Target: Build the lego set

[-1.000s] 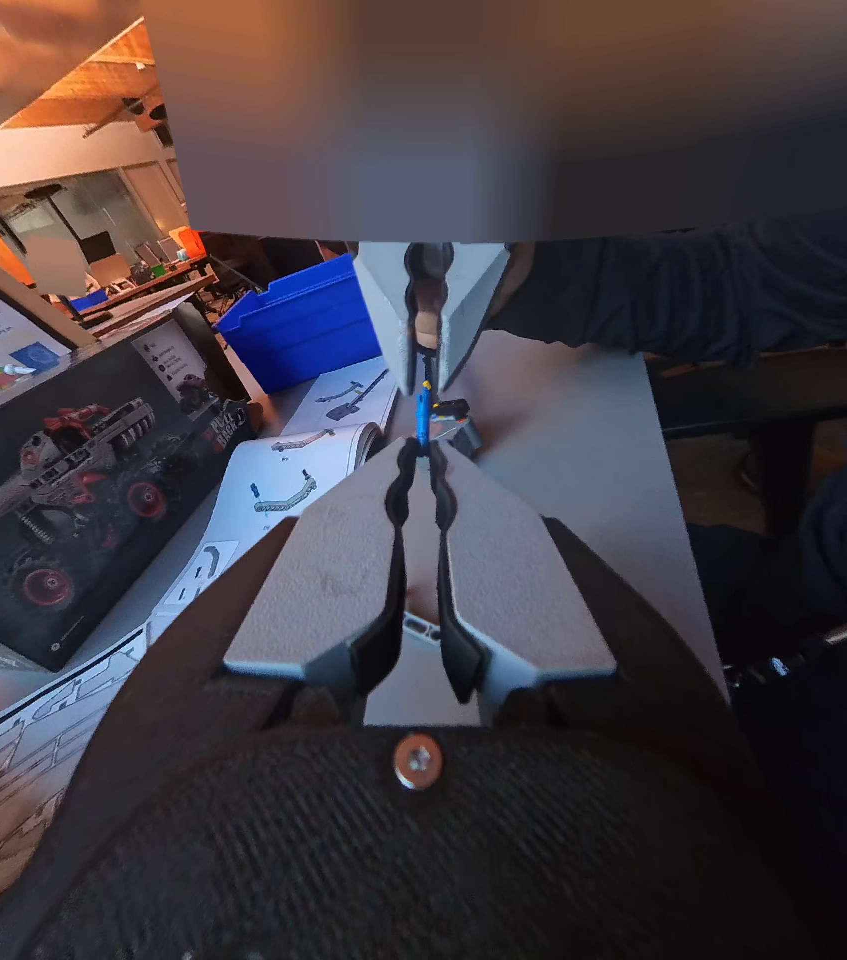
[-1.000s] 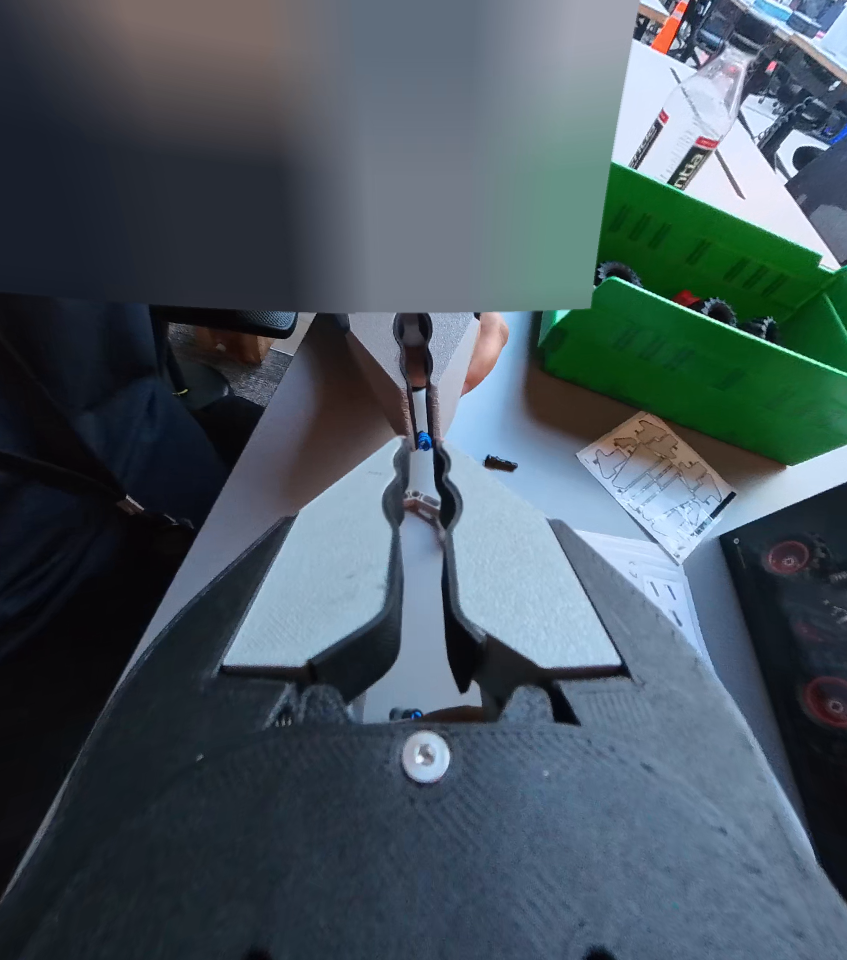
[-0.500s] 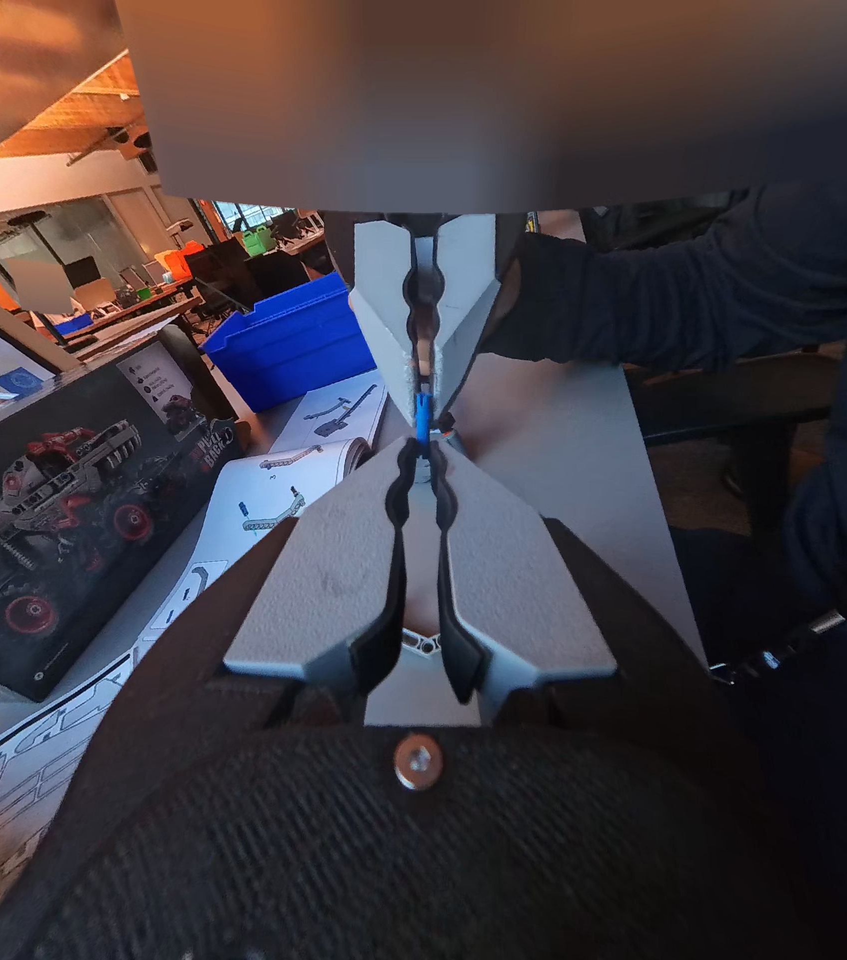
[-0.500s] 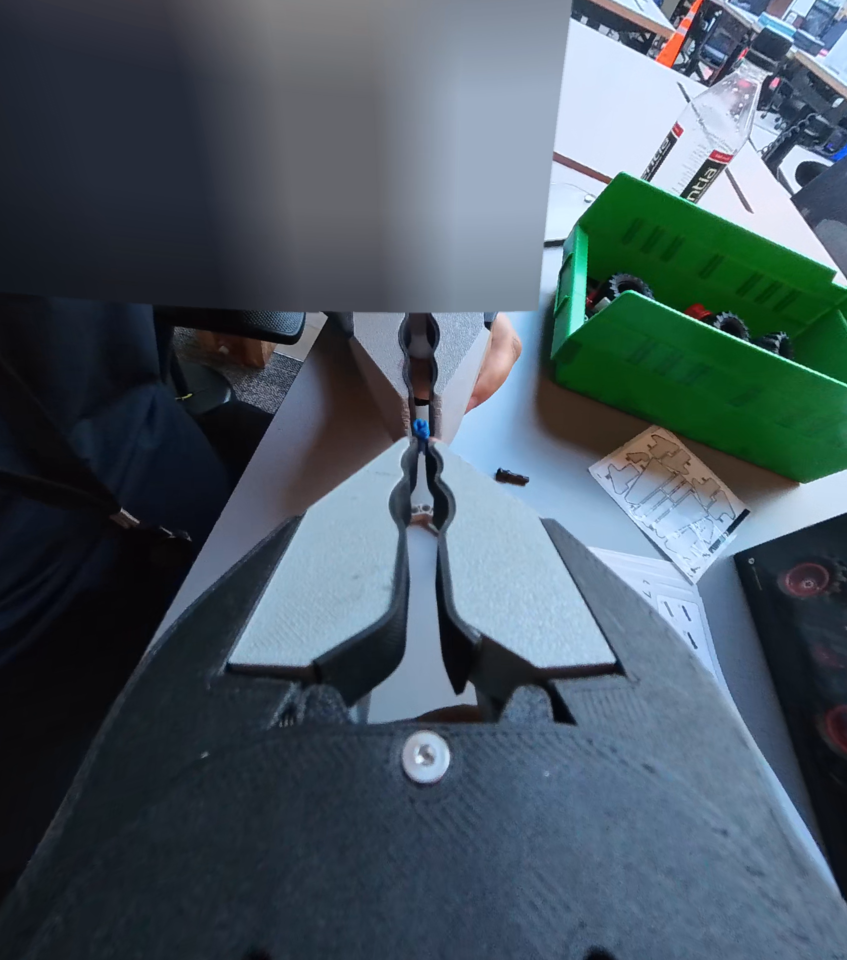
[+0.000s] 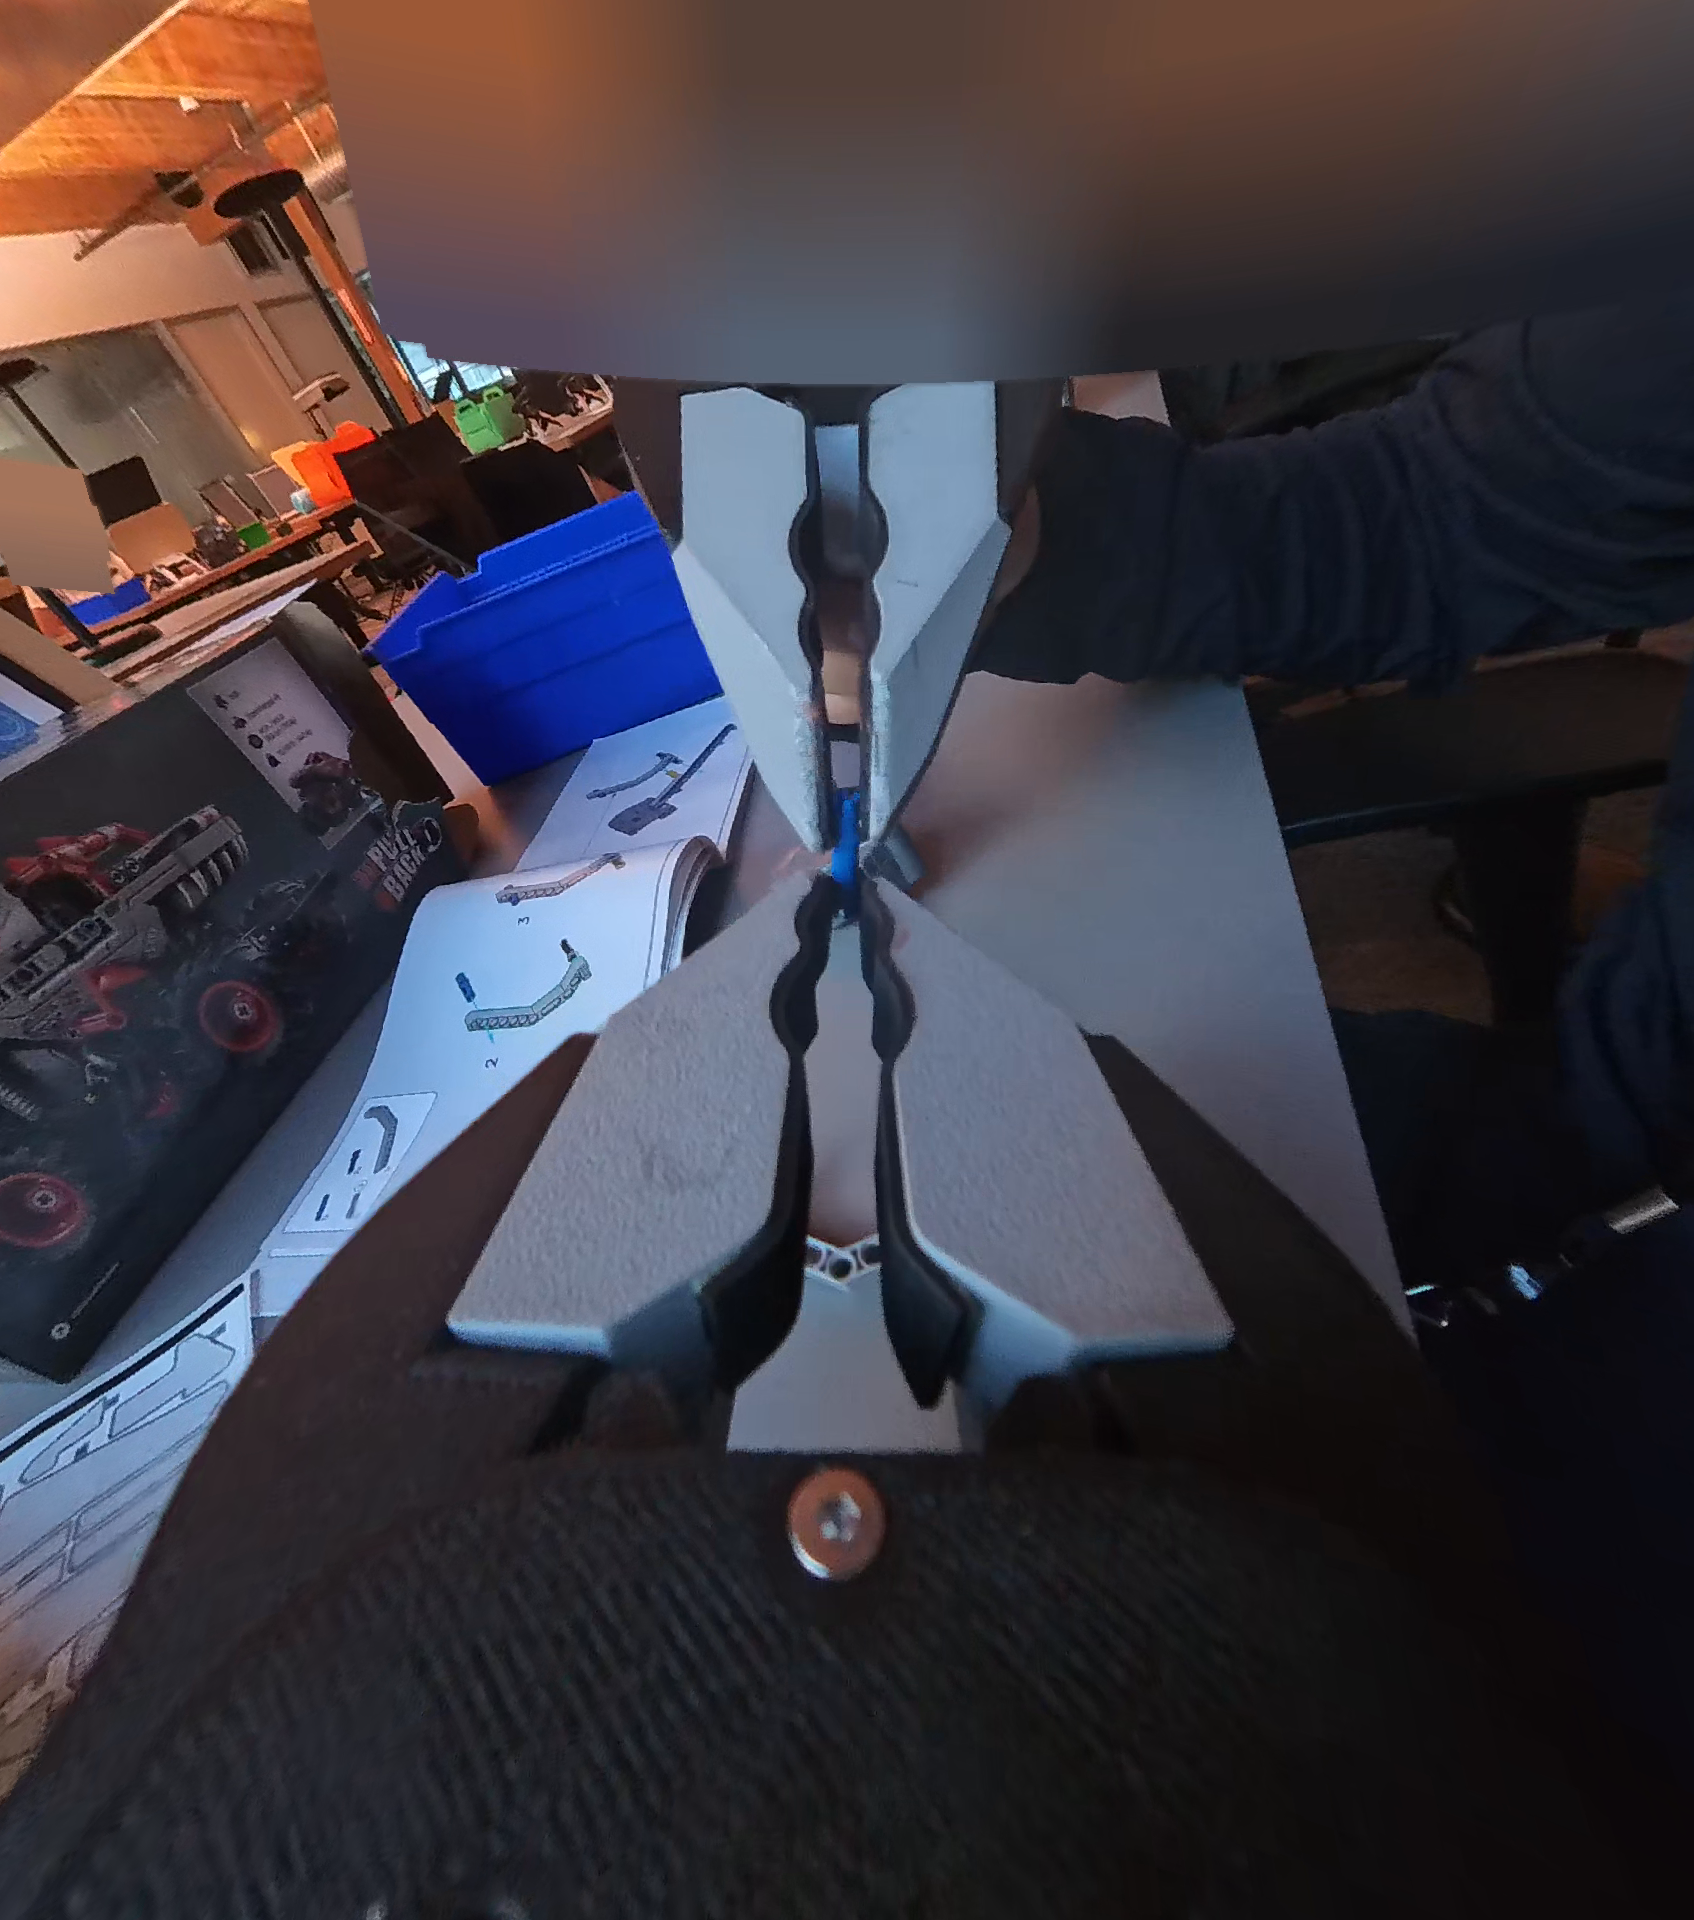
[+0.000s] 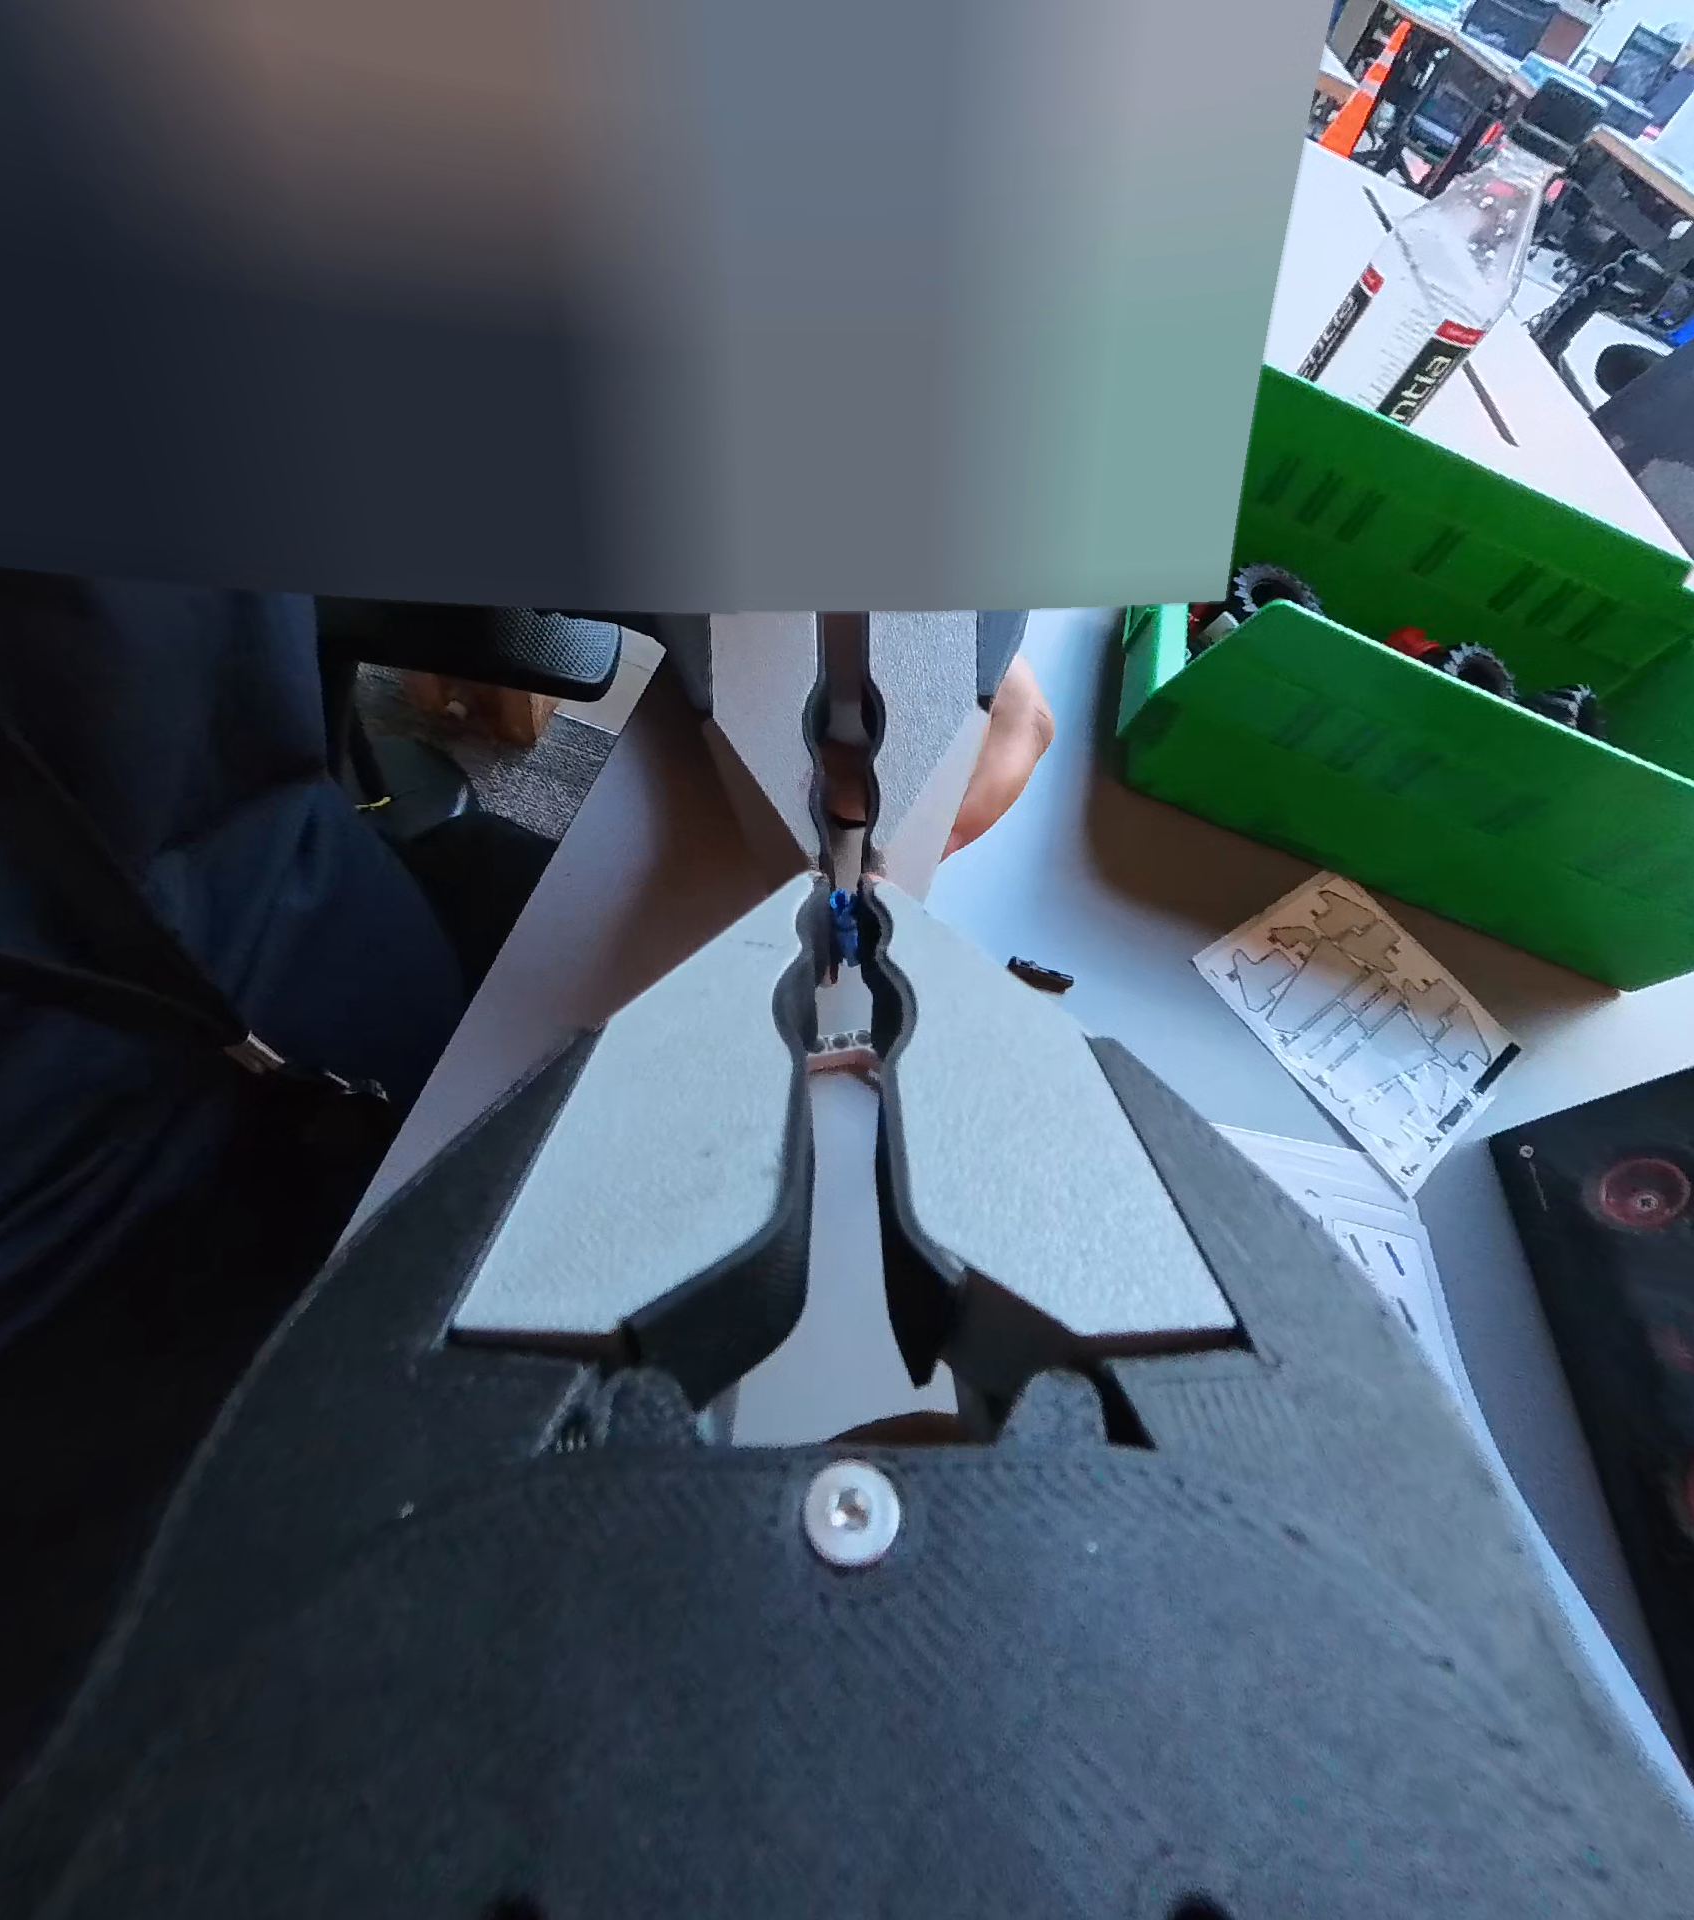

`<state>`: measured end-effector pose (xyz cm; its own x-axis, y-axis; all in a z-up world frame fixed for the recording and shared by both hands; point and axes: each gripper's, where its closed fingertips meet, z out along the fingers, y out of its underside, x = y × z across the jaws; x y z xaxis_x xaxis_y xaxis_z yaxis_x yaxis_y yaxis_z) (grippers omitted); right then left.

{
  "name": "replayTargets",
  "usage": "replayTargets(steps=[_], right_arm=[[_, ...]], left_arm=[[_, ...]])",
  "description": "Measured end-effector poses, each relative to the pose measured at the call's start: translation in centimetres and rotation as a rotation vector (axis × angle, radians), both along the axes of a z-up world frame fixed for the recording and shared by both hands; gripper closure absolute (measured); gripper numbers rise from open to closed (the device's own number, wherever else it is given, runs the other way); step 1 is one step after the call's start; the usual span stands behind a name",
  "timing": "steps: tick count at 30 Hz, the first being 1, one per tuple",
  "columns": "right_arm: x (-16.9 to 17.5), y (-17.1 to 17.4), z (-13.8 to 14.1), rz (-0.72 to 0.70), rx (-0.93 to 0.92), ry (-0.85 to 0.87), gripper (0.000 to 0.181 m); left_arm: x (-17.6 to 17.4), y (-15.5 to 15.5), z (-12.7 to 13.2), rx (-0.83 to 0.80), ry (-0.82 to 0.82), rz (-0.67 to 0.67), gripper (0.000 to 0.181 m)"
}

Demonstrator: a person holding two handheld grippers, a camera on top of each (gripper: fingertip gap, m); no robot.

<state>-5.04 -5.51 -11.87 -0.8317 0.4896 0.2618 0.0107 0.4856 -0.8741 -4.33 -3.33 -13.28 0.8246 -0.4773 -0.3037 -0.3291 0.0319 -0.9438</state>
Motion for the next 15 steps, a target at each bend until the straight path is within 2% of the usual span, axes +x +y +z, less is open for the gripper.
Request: replayTargets(steps=[9, 13, 15], right_arm=[[-0.8, 2.1, 0.0, -0.068, -0.044, -0.066, 0.179], [-0.5, 2.6, -0.2, -0.08, -0.1, -0.134, 0.179], [-0.3, 2.4, -0.8, -0.089, -0.115, -0.179, 0.179]], left_arm=[[-1.8, 0.0, -0.2, -0.024, -0.009, 0.07, 0.177], [-4.1, 0.7, -2.2, -0.151, 0.054, 0.118, 0.176], [-4.6, 0.9, -3.6, -0.247, 0.089, 0.116, 0.168]])
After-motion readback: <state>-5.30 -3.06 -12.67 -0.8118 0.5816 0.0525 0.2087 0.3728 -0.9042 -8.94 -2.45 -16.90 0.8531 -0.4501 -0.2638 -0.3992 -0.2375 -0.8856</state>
